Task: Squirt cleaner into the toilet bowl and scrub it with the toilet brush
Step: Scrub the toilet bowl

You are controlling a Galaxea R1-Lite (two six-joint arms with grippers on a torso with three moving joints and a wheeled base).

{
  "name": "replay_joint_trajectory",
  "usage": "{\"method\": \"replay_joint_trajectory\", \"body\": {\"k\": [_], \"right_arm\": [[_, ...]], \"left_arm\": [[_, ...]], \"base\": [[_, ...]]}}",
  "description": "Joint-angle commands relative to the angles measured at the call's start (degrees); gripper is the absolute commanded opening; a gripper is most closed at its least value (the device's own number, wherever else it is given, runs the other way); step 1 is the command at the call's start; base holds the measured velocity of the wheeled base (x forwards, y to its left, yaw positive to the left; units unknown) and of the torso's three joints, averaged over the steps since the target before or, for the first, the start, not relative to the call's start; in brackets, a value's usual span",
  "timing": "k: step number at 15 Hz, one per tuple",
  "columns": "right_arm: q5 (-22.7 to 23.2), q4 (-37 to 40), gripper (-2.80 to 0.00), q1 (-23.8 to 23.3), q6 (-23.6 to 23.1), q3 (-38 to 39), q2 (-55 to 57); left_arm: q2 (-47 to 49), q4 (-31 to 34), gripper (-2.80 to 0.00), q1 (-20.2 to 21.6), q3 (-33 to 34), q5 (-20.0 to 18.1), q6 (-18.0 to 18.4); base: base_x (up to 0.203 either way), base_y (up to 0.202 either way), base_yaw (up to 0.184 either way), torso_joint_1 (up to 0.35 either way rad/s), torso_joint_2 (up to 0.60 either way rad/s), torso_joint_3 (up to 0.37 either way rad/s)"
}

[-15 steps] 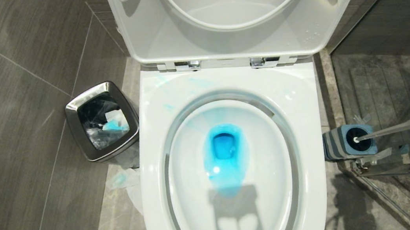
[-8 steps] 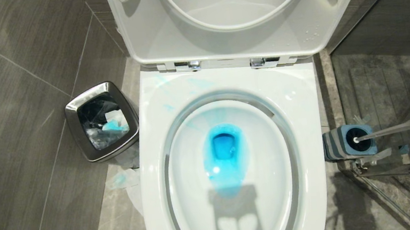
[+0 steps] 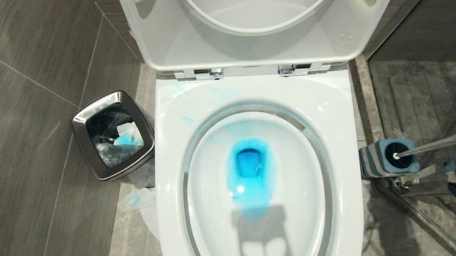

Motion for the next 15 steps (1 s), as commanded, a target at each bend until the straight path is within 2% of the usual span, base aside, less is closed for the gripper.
{"method": "replay_joint_trajectory", "body": {"k": [1, 9, 12, 15], "right_arm": [[0.02, -6.42, 0.00, 0.00, -0.05, 0.32, 6.63], [0.37, -36.60, 0.00, 0.16, -0.56, 6.12, 22.04], [0.33, -38.12, 0.00, 0.16, -2.54, 6.51, 21.79], [0.28, -38.25, 0.00, 0.16, -2.58, 5.56, 21.99]], "left_arm": [[-0.01, -0.01, -2.80, 0.01, 0.00, -0.01, 0.00], [-0.01, -0.01, -2.80, 0.01, 0.00, -0.01, 0.00], [-0.01, -0.01, -2.80, 0.01, 0.00, -0.01, 0.00], [-0.01, -0.01, -2.80, 0.01, 0.00, -0.01, 0.00]], "base": [[0.000, 0.000, 0.000, 0.000, 0.00, 0.000], [0.000, 0.000, 0.000, 0.000, 0.00, 0.000], [0.000, 0.000, 0.000, 0.000, 0.00, 0.000], [0.000, 0.000, 0.000, 0.000, 0.00, 0.000]]}}
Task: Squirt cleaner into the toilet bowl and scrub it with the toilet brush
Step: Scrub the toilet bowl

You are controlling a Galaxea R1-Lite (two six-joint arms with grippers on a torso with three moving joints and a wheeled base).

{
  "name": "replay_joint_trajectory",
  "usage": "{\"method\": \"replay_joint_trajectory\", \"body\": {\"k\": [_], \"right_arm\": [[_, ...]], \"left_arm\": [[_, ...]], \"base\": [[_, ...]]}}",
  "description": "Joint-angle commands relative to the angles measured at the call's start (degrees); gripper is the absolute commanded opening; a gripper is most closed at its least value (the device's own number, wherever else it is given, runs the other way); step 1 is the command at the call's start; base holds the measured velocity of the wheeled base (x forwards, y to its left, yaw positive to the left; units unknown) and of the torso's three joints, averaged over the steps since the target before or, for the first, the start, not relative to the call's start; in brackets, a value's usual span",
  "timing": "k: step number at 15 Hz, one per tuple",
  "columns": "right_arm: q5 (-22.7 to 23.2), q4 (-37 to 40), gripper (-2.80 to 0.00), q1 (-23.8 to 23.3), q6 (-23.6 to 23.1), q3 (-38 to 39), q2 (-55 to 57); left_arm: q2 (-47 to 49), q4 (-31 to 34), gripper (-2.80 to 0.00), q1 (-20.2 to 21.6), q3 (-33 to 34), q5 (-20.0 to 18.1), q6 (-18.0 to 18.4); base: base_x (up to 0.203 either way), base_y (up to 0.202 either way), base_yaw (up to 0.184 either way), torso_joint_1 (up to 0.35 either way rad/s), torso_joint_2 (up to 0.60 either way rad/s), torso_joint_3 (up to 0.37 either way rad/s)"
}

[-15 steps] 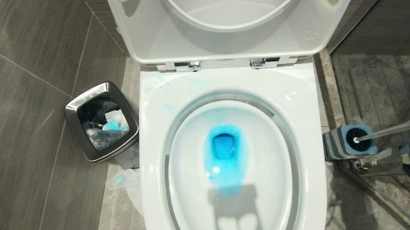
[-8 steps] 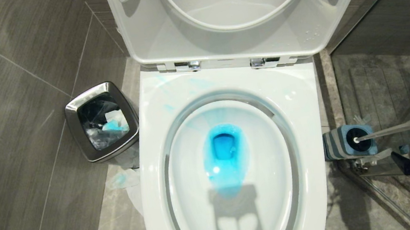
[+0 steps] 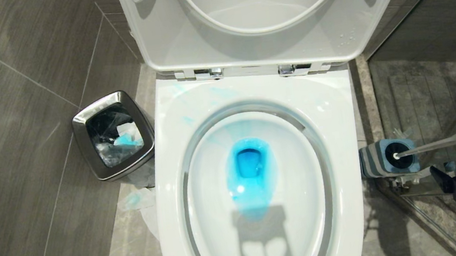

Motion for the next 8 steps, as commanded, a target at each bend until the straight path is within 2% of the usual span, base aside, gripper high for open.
{"method": "replay_joint_trajectory", "body": {"k": [1, 8], "right_arm": [[-0.05, -0.78, 0.00, -0.01, -0.01, -0.27, 0.21], [-0.14, -0.78, 0.00, -0.01, 0.08, -2.98, 0.72]], "left_arm": [[-0.01, 0.00, -2.80, 0.01, 0.00, 0.01, 0.00], [-0.01, 0.00, -2.80, 0.01, 0.00, 0.01, 0.00]], "base": [[0.000, 0.000, 0.000, 0.000, 0.00, 0.000], [0.000, 0.000, 0.000, 0.000, 0.00, 0.000]]}}
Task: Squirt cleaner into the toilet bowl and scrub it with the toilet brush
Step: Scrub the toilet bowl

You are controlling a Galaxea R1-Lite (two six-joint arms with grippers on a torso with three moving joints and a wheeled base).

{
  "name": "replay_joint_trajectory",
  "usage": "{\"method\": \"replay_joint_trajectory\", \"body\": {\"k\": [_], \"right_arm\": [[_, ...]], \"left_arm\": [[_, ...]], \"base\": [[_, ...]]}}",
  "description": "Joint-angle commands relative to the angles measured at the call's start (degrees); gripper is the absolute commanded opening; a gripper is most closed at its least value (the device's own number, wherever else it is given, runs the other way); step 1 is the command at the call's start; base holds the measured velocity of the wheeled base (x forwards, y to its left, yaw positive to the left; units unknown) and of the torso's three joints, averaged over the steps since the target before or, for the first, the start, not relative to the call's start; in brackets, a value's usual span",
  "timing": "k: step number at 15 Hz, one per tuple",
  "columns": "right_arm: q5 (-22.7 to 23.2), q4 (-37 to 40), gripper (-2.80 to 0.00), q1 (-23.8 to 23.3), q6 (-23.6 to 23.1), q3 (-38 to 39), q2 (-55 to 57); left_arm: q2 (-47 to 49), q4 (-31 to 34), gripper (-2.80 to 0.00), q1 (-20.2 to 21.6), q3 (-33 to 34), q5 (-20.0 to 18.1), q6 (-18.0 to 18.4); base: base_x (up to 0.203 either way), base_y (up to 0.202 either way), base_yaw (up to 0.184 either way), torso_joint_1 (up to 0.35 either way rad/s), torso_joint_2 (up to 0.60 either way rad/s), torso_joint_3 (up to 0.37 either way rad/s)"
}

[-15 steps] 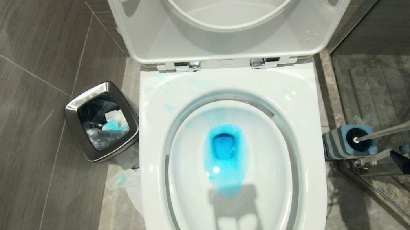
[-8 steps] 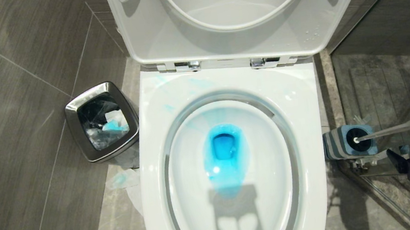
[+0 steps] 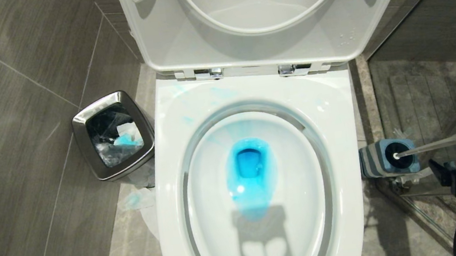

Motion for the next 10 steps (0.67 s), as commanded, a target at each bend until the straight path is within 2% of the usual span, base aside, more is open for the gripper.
{"method": "replay_joint_trajectory", "body": {"k": [1, 10], "right_arm": [[-0.05, -0.51, 0.00, 0.07, -0.08, -1.38, 0.72], [-0.14, -0.51, 0.00, -0.01, 0.27, -1.47, 1.50]], "left_arm": [[-0.01, 0.02, -2.80, 0.01, 0.00, 0.04, 0.02], [-0.01, 0.02, -2.80, 0.01, 0.00, 0.04, 0.11]], "base": [[0.000, 0.000, 0.000, 0.000, 0.00, 0.000], [0.000, 0.000, 0.000, 0.000, 0.00, 0.000]]}}
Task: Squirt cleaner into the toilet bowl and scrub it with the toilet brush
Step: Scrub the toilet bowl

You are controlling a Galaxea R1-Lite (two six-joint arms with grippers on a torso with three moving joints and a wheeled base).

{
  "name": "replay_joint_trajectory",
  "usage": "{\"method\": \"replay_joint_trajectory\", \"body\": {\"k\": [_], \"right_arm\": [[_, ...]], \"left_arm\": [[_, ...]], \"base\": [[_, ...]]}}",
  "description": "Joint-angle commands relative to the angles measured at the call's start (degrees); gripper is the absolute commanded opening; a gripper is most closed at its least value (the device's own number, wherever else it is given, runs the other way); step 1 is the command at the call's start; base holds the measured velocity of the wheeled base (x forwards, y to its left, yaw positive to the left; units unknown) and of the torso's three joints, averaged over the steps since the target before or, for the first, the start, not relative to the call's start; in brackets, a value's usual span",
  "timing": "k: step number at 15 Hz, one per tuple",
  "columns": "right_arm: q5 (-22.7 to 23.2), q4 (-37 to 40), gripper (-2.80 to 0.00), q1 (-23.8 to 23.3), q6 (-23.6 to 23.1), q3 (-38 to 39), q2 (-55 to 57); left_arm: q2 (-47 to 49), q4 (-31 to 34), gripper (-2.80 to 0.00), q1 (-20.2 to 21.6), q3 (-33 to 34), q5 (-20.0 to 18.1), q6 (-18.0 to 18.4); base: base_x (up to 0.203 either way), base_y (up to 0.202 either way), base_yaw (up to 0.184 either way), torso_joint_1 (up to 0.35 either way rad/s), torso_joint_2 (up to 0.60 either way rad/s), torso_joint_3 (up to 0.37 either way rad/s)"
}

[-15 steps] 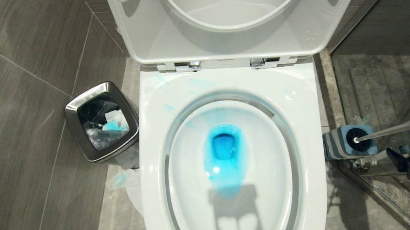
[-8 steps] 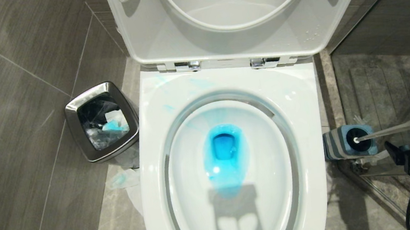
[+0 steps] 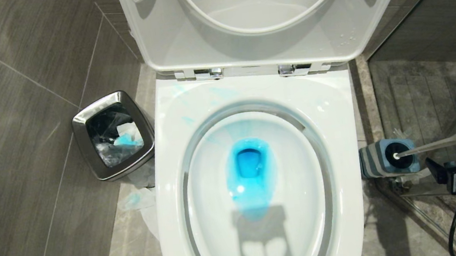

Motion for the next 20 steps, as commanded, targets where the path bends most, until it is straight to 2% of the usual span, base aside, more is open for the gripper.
{"method": "replay_joint_trajectory", "body": {"k": [1, 13, 20], "right_arm": [[0.02, -0.51, 0.00, 0.01, -0.10, 0.24, -0.37], [-0.04, -0.51, 0.00, -0.08, -0.07, 0.58, 1.23], [0.50, -0.51, 0.00, -0.03, 2.63, -1.84, 4.61]], "left_arm": [[-0.01, -0.01, -2.80, 0.01, 0.00, 0.01, 0.02], [-0.01, -0.09, -2.80, 0.01, 0.00, 0.01, -0.06], [-0.01, -0.09, -2.80, 0.01, 0.00, -0.05, 0.02]], "base": [[0.000, 0.000, 0.000, 0.000, 0.00, 0.000], [0.000, 0.000, 0.000, 0.000, 0.00, 0.000], [0.000, 0.000, 0.000, 0.000, 0.00, 0.000]]}}
